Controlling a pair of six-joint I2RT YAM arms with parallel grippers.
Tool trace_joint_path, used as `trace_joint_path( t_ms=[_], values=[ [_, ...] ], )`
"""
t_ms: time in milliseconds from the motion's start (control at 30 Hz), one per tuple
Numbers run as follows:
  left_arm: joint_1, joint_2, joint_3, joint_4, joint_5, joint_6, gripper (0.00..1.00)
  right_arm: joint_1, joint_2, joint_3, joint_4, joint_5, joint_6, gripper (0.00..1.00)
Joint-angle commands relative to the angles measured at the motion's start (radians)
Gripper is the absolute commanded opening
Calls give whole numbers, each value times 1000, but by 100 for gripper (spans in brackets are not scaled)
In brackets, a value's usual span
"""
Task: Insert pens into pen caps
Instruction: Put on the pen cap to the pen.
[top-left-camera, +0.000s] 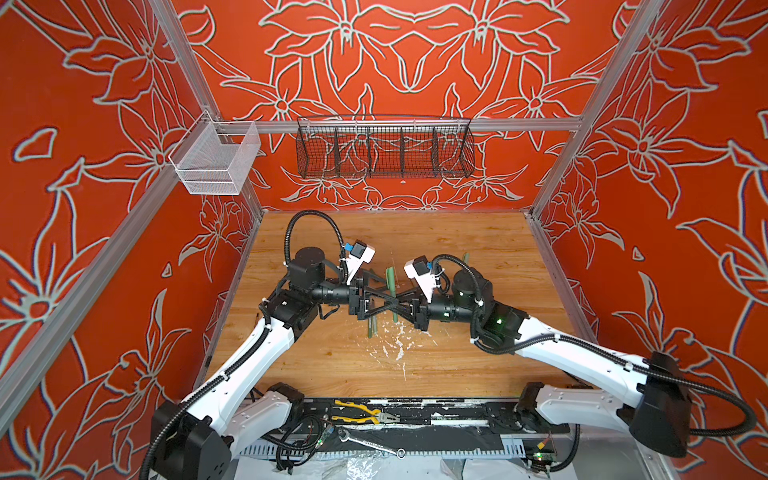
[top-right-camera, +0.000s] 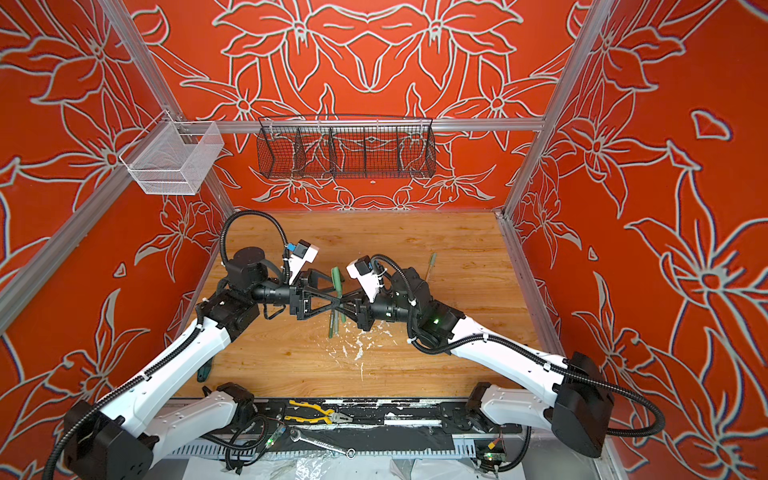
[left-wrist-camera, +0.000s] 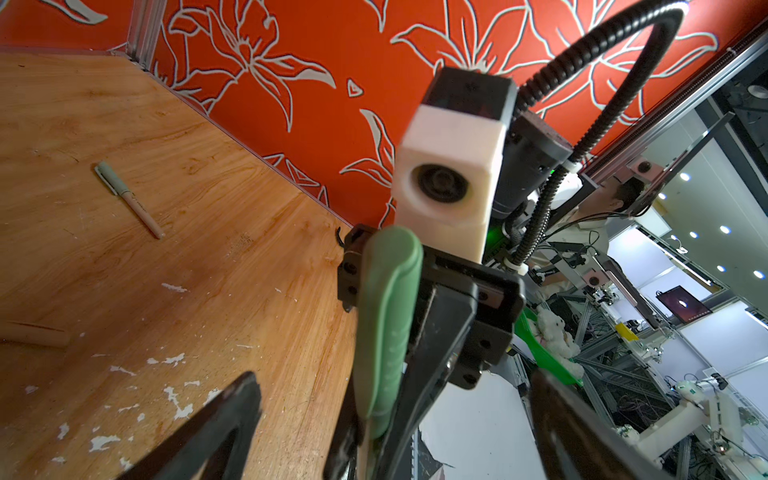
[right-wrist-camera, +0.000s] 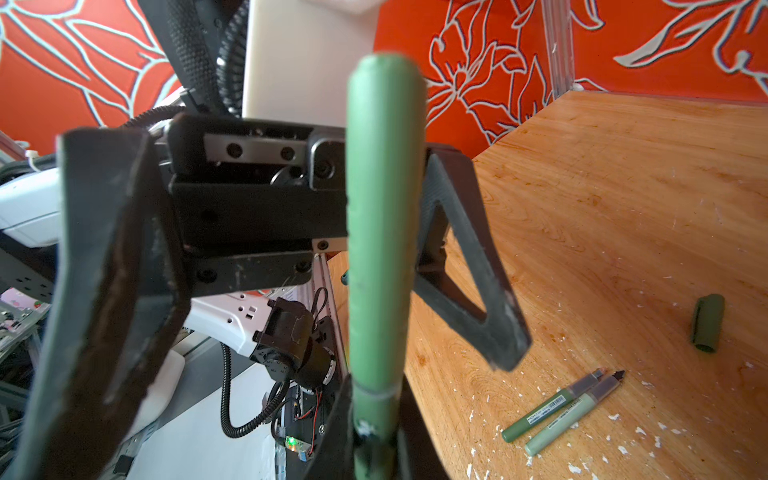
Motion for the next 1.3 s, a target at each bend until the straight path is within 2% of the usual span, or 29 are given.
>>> trace_joint_path(
  t_ms=[0, 200, 367, 500, 600, 733, 867, 1067, 1267],
  values=[
    [16, -21, 5, 4, -22, 3, 98, -1, -12, -15, 18, -90, -13, 0],
    [24, -20, 2, 0, -47, 10, 100, 1, -16, -17, 18, -130, -9, 0],
    [24, -12, 7, 11, -20, 9, 86, 2, -3, -11, 21, -155, -11, 0],
    [24, -4, 6, 16, 5, 6, 62, 1, 4, -3, 24, -164, -15, 0],
    [24, 0, 6, 18, 13, 1, 33, 2, 5, 7, 19, -163, -22, 0],
    [22, 3, 2, 38, 36, -10, 21, 1, 7, 26, -2, -146, -27, 0],
    [3, 3, 1, 14, 38, 10, 0, -1, -6, 61, -25, -112, -24, 0],
    [-42, -3, 18, -48, 56, 77, 0, -4, -51, 114, -45, -54, -18, 0],
    [-61, -18, -1, -22, 74, 76, 0, -7, -111, 119, -75, 25, -74, 0]
  ],
)
